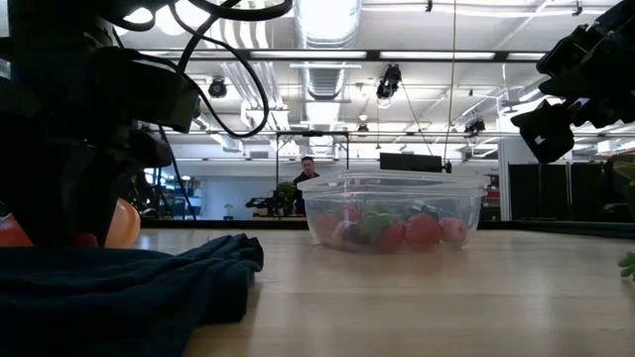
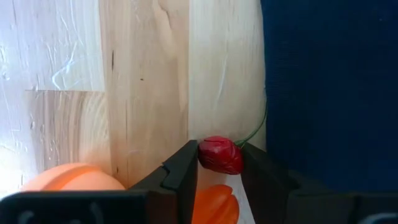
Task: Pick and placing Produce into tupperware
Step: Put the red cherry into the container
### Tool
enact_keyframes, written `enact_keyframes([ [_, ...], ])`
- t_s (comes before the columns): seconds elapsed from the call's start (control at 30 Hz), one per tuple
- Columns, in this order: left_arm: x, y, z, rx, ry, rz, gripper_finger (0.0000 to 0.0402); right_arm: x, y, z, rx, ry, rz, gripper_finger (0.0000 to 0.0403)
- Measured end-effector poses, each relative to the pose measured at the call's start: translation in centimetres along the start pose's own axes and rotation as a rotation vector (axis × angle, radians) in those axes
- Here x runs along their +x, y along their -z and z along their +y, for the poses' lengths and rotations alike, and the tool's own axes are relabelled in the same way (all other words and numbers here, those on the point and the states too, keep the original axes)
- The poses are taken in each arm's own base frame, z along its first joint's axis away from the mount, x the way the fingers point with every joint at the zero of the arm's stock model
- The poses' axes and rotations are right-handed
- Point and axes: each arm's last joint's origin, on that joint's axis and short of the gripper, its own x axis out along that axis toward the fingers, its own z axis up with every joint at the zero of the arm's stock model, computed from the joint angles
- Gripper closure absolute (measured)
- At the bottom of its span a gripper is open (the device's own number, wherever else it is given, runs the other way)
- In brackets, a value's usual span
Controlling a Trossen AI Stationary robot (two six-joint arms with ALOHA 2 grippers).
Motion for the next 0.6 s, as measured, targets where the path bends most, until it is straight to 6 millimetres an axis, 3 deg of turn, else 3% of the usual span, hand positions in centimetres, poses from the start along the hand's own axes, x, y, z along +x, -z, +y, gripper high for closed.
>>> enact_keyframes([
  [0.37,-0.4,-0.3,0.5,-0.013,-0.033,0.008,0.0302,0.0,0.0,0.0,0.0,0.0,0.0,0.0184],
  [0.6,-4.3,-3.1,2.4,-0.034,-0.17,-0.155,0.0302,0.0,0.0,0.0,0.0,0.0,0.0,0.0184],
])
